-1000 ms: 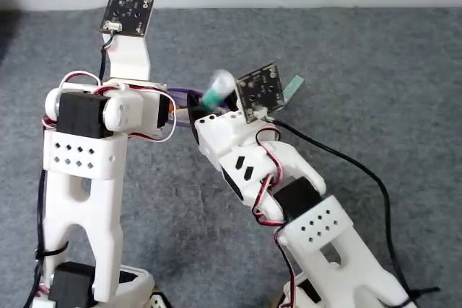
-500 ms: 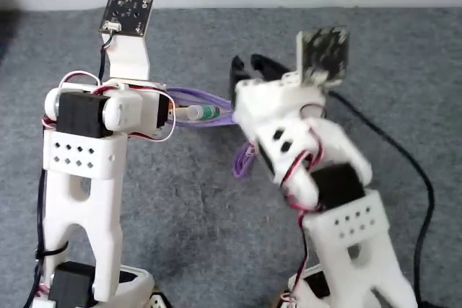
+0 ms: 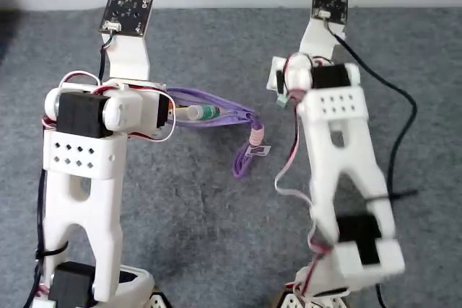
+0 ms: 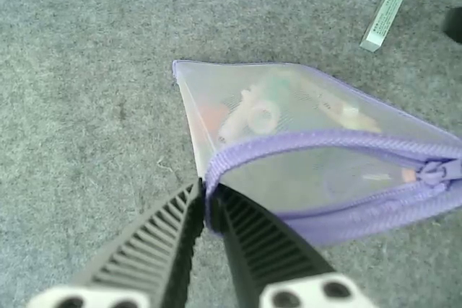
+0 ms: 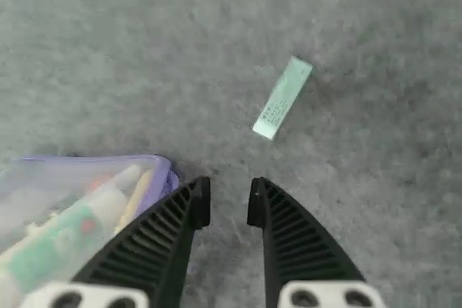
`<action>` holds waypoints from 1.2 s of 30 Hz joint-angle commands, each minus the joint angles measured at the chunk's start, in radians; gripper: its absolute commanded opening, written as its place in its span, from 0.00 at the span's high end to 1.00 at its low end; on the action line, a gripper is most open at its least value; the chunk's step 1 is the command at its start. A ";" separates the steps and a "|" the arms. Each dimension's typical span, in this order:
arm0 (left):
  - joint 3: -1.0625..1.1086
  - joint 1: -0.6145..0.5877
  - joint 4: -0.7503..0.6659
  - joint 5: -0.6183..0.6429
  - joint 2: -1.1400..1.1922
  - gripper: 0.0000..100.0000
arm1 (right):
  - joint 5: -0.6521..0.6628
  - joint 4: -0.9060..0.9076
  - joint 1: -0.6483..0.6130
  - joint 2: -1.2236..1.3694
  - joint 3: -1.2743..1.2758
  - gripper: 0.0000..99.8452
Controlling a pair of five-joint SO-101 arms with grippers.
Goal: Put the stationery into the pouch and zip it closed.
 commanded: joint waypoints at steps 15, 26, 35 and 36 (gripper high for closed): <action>-0.028 0.005 -0.017 0.005 0.002 0.99 | -0.069 0.245 0.008 0.671 -0.786 0.72; -0.028 0.002 -0.014 0.005 0.002 0.99 | -0.064 0.216 0.035 1.035 -1.138 0.72; -0.028 0.002 -0.012 0.005 0.002 0.99 | -0.063 0.222 0.107 1.191 -1.263 0.88; -0.028 0.002 -0.012 0.005 0.002 0.99 | -0.061 0.223 0.111 1.193 -1.267 0.92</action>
